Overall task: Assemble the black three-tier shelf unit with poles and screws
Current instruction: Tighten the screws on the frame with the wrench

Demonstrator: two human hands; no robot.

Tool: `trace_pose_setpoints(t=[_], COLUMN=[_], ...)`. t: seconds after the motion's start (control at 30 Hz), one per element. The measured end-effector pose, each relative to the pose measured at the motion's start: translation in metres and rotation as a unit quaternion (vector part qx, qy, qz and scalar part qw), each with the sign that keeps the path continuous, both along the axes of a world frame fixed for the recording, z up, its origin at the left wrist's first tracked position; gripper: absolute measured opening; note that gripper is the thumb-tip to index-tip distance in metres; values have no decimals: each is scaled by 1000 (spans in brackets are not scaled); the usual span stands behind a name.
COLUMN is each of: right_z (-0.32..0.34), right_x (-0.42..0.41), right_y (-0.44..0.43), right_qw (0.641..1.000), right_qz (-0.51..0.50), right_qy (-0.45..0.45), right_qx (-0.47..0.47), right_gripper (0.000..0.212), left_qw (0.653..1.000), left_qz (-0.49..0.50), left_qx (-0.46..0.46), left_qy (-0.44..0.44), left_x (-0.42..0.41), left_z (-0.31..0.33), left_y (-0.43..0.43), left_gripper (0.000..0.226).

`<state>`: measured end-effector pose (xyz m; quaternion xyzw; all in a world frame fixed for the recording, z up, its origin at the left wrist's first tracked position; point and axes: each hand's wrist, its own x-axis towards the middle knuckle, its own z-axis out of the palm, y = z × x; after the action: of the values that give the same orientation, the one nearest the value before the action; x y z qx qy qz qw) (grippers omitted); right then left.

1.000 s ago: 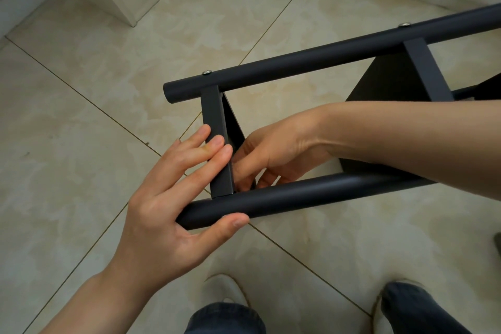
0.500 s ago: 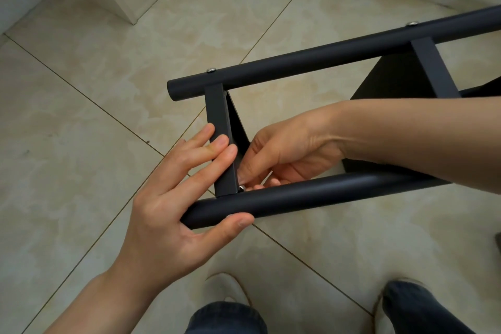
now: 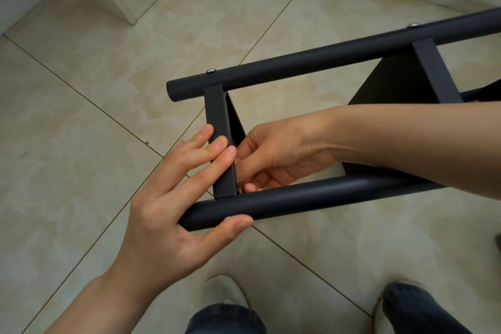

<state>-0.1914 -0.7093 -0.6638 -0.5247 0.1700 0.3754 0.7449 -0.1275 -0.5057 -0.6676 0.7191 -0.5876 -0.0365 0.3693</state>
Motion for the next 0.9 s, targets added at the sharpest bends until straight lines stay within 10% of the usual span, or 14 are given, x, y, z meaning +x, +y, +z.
trace_pose_setpoints(t=[0.9], right_z=[-1], right_x=[0], right_y=[-10], right_qw=[997], right_qz=[60], right_qy=[22], right_qx=[48], right_gripper=[14], left_qw=[1000], left_qz=[2], left_qx=[-5], left_qy=[-6], left_x=[-1], left_z=[-1], left_y=[0], left_gripper=[60])
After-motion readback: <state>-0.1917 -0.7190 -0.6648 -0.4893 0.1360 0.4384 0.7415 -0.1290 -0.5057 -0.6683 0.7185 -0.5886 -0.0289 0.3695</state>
